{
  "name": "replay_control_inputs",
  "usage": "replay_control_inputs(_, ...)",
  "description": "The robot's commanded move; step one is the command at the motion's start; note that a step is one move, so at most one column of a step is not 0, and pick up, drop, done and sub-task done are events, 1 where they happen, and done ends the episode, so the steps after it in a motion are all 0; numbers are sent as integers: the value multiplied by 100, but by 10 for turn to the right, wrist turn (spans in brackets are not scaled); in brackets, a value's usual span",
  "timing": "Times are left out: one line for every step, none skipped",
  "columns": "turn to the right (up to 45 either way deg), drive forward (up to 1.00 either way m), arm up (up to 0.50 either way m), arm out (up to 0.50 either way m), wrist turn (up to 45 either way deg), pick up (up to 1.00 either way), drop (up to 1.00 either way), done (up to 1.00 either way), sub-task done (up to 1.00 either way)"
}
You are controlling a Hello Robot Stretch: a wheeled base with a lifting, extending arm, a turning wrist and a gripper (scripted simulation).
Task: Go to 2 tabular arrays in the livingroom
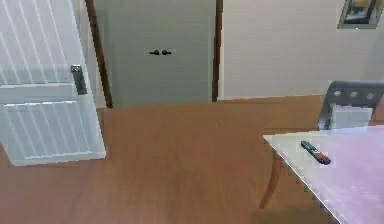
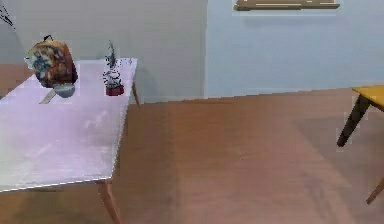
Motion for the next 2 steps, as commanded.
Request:
replay_control_inputs(0, 100, 0, 0, 0, 0, 0, 0, 0)
replay_control_inputs(0, 20, 0, 0, 0, 0, 0, 0, 0)
